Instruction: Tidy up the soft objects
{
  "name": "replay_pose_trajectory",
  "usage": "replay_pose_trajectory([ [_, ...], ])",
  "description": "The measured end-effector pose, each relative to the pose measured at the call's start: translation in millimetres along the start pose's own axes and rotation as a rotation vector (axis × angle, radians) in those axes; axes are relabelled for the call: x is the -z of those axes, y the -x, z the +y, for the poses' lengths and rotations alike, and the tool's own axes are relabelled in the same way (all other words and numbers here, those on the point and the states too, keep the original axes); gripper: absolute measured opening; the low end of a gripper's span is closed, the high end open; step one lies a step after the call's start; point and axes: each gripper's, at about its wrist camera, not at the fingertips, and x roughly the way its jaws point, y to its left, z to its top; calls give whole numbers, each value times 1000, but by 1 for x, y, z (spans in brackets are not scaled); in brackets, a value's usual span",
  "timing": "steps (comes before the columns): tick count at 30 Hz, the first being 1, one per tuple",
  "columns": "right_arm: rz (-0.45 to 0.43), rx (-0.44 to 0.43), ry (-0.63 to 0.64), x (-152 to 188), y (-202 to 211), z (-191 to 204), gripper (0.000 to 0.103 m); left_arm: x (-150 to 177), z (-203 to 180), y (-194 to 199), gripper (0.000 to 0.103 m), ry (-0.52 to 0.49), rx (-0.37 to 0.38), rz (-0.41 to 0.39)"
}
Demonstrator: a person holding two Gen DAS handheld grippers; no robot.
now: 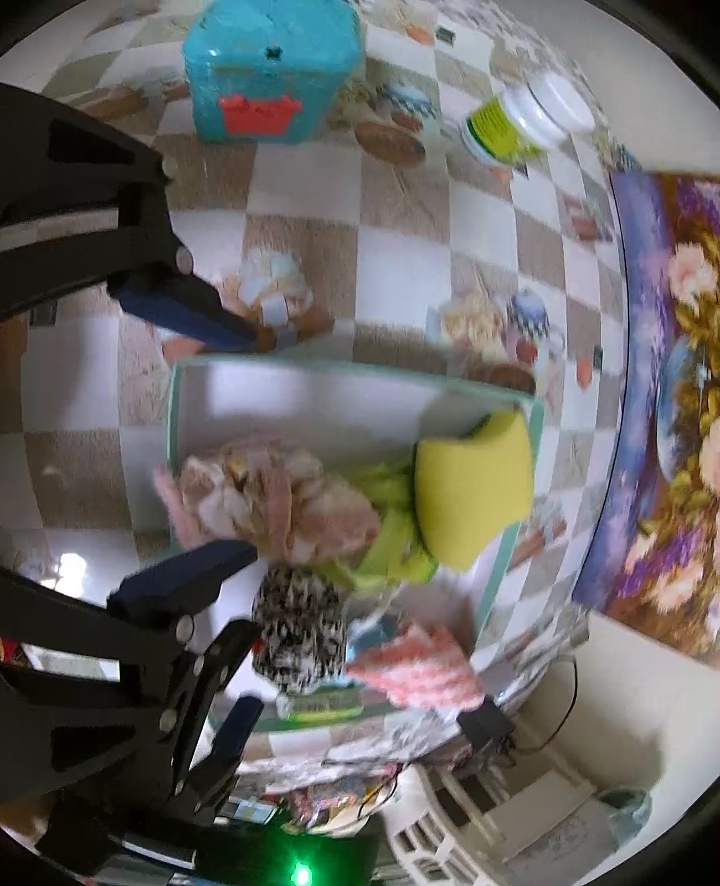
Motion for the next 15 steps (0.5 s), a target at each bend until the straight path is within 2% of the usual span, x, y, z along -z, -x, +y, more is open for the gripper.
replay_pose_trajectory([
  [2,0,2,1,3,2,-1,82,1,3,-3,83,13,-25,-2],
  [4,3,3,2,4,2,-1,91,4,10,-2,84,27,-46,-7],
  [6,2,13,4,8,3,0,97,5,15,-2,95,42,-62,-15],
  [7,-1,22,6,9,3,0,100,5,18,-1,97,49,-71,-23],
  [10,-16,35,7,11,8,1,100,7,25,5,102,66,-89,-53],
  [15,-60,27,10,13,20,6,101,12,37,14,103,85,-113,-71],
])
